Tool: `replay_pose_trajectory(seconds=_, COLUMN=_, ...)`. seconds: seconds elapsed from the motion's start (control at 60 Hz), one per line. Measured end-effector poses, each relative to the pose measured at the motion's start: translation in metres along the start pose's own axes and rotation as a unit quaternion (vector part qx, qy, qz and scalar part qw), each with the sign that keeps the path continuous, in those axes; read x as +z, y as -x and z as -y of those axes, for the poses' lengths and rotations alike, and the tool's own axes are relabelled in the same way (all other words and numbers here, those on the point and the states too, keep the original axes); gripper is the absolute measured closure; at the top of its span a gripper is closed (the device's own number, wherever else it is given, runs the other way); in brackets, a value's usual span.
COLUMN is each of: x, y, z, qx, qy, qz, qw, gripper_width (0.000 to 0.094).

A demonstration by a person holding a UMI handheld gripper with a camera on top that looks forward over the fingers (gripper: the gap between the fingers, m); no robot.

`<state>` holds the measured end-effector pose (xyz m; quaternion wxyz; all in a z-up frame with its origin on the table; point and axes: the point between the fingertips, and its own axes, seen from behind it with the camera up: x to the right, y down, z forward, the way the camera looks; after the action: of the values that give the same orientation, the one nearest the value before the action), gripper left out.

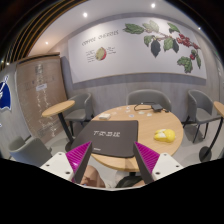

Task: Arrange mouse

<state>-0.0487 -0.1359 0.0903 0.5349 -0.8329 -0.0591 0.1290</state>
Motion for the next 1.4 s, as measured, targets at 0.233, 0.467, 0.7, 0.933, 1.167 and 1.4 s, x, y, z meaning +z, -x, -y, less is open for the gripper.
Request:
replay_pose_trajectory(seconds=0.233, x=0.022, y=-0.030, z=-0.013, qx=-0.014, qy=0.003, qz=-0.052, qw=0.999, gripper_width=0.0084)
replay_pose_trajectory(seconds=0.467, x=0.047, y=-0.164, z=-0.035, qx=-0.025, qy=0.038, qz=-0.163, qw=0.986, gripper_width=0.0088)
replay_pose_trajectory(seconds=0.7, x=0.091, y=-0.245, z=-0.033, qx=0.008, qy=0.046, qz=-0.188, qw=0.981, gripper_width=0.0082)
replay_pose_trajectory(seconds=0.933, x=0.150, y=-0.285, z=-0.004, qx=-0.008, qy=0.029, qz=-0.169, qw=0.985, gripper_width=0.0248)
replay_pose_trajectory(seconds=1.167, x=0.151, y=-0.297, z=0.002, qx=0.007, qy=0.008, qz=-0.187, qw=0.982, gripper_width=0.0569)
replay_pose_trajectory(seconds=1.4, x=0.089, y=-0.172, z=0.110, qx=0.044, qy=-0.112, qz=-0.170, qw=0.978, gripper_width=0.0570)
